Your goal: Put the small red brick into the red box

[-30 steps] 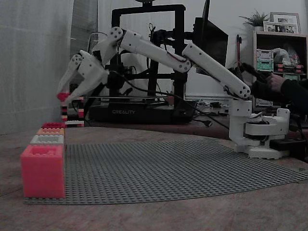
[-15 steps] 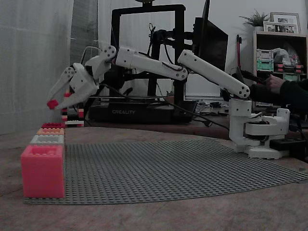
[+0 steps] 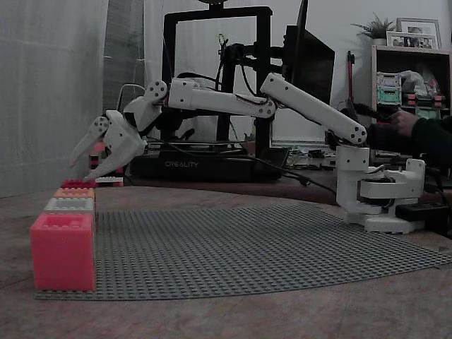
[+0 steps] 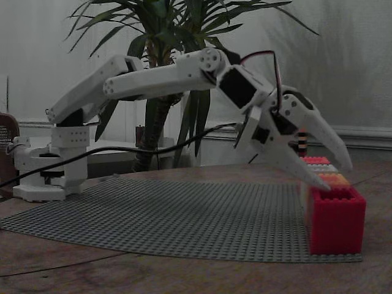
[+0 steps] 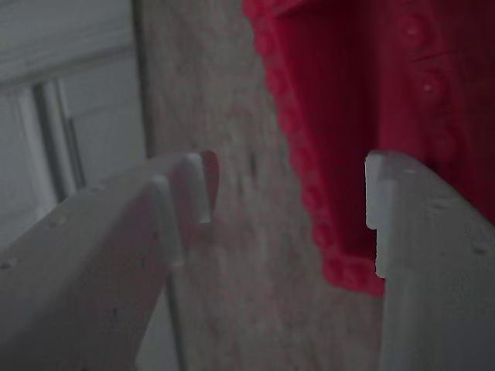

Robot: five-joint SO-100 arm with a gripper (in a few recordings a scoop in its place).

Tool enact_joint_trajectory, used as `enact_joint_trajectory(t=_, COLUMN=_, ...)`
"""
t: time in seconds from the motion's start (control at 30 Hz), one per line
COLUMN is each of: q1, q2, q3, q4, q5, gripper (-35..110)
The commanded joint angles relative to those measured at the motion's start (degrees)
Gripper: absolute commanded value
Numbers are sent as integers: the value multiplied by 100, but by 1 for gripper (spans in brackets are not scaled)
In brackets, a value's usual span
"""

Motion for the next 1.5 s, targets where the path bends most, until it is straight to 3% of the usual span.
enact_joint_trajectory(t=0.0, q1=-9, q2=1028, q3=308, q4=-79, q5=79, gripper=0)
enact_joint_trajectory(t=0.27, q1=-431, q2=4579, q3=3234, q4=554, q5=237, gripper=0)
enact_joint_trajectory(t=0.8, q1=-1230, q2=12322, q3=12806, q4=896, q5=466, gripper=0)
enact_joint_trajectory(t=1.1, q1=-1257, q2=15469, q3=14502, q4=2039, q5=633, gripper=0)
enact_joint_trajectory(t=1.47, q1=-1310, q2=15891, q3=14880, q4=2232, q5=756, gripper=0)
